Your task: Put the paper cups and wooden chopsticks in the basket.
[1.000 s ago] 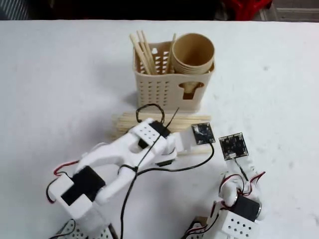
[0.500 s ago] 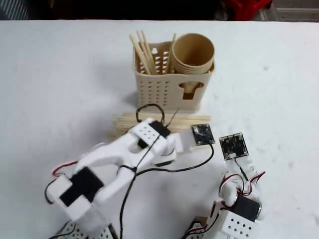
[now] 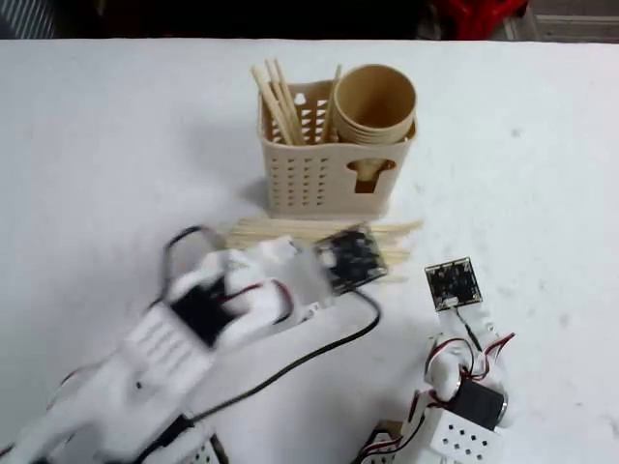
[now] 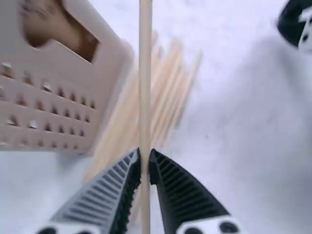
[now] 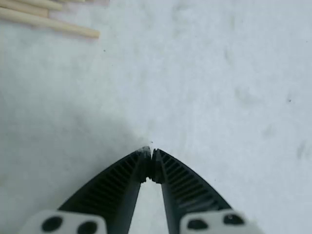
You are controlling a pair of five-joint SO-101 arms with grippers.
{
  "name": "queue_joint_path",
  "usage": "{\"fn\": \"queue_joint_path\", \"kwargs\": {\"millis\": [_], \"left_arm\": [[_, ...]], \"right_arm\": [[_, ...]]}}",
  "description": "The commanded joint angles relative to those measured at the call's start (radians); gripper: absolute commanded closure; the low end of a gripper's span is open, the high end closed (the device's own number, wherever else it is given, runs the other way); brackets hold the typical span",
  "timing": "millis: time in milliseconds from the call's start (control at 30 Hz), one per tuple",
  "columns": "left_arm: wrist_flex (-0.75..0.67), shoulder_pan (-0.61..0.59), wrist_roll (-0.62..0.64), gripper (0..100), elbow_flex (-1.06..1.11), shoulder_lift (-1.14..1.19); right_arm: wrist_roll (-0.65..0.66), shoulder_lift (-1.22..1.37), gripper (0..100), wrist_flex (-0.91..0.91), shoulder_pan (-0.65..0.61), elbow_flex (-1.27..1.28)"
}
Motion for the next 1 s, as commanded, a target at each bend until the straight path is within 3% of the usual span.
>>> {"fn": "queue_joint_path", "kwargs": {"millis": [0, 167, 333, 433, 733, 967], "left_arm": [[-0.054, -0.012, 0.069, 98, -0.008, -0.374], [-0.345, -0.105, 0.166, 98, -0.005, -0.549], [-0.744, -0.26, 0.311, 98, 0.018, -0.498], [-0.891, -0.295, 0.379, 98, -0.003, -0.375], [-0.919, -0.3, 0.502, 98, -0.353, 0.17], [-0.914, -0.3, 0.509, 98, -0.508, 0.412]], "right_arm": [[0.006, -0.005, 98.1, -0.008, 0.008, 0.008], [0.006, -0.005, 98.1, -0.008, 0.008, 0.008], [0.006, -0.005, 98.1, -0.008, 0.008, 0.008], [0.006, -0.005, 98.1, -0.008, 0.008, 0.008], [0.006, -0.005, 98.1, -0.008, 0.007, 0.008], [0.006, -0.005, 98.1, -0.008, 0.008, 0.008]]}}
